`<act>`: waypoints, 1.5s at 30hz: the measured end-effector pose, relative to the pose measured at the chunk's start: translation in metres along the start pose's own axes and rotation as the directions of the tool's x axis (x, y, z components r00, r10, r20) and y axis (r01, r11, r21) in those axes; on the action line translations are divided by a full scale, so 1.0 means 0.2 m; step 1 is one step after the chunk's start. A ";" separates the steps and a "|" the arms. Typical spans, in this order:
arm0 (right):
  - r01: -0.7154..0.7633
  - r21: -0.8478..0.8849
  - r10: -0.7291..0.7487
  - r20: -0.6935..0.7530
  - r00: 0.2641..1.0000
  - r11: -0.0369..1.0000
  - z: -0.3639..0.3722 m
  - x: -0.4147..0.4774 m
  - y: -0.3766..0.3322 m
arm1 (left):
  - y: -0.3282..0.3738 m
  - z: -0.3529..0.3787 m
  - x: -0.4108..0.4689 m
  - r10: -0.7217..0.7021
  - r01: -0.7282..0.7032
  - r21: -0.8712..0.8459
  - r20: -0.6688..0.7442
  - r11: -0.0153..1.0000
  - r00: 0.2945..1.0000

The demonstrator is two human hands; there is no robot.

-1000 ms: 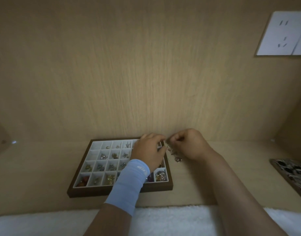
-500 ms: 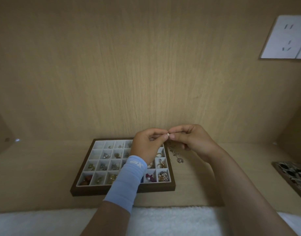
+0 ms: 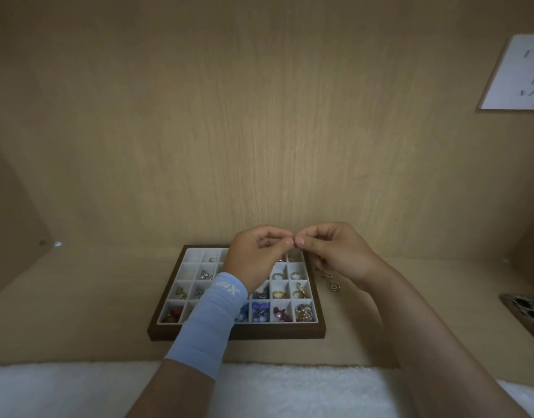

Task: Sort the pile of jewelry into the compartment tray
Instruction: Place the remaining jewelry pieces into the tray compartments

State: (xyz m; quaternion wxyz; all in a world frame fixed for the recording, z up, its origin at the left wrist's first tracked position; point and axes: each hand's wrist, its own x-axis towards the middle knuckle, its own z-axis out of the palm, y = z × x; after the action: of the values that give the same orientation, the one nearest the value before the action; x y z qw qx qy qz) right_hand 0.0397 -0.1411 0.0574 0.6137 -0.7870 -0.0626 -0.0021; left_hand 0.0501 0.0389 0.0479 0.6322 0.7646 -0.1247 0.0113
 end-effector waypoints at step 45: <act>0.366 -0.888 0.076 0.400 0.913 0.279 0.57 0.47 -0.22 | -0.33 -0.60 0.09 0.103 -0.042 0.633 -0.059 0.773 0.993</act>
State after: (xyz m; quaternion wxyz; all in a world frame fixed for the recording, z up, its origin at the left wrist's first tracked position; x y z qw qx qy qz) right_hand 0.1200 -0.0120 0.0788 -0.0014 -0.9707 -0.2351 0.0504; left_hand 0.0991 0.1640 0.0111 0.3441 0.9253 -0.1144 0.1114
